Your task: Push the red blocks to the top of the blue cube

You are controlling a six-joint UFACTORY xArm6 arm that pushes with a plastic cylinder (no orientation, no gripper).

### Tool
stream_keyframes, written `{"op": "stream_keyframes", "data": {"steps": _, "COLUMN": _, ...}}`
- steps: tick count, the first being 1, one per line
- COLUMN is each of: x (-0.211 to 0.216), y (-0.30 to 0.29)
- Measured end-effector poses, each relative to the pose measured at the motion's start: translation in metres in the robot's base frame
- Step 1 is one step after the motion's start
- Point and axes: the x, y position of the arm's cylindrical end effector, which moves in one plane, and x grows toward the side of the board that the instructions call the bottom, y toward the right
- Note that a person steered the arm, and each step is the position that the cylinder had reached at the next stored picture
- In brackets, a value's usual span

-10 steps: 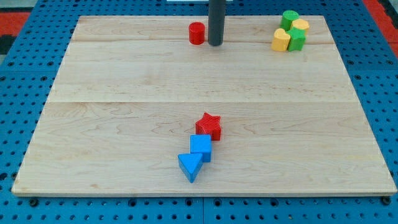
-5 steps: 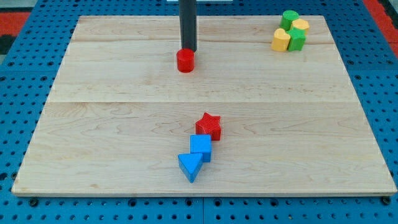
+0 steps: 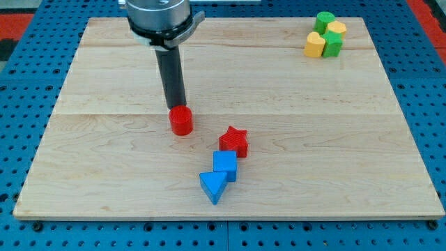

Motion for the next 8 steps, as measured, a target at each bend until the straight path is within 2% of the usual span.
{"op": "stream_keyframes", "data": {"steps": 1, "x": 0.009, "y": -0.024}}
{"op": "stream_keyframes", "data": {"steps": 3, "x": 0.05, "y": 0.015}}
{"op": "stream_keyframes", "data": {"steps": 5, "x": 0.073, "y": 0.013}}
{"op": "stream_keyframes", "data": {"steps": 6, "x": 0.061, "y": -0.025}}
{"op": "stream_keyframes", "data": {"steps": 7, "x": 0.029, "y": -0.008}}
{"op": "stream_keyframes", "data": {"steps": 8, "x": 0.027, "y": 0.026}}
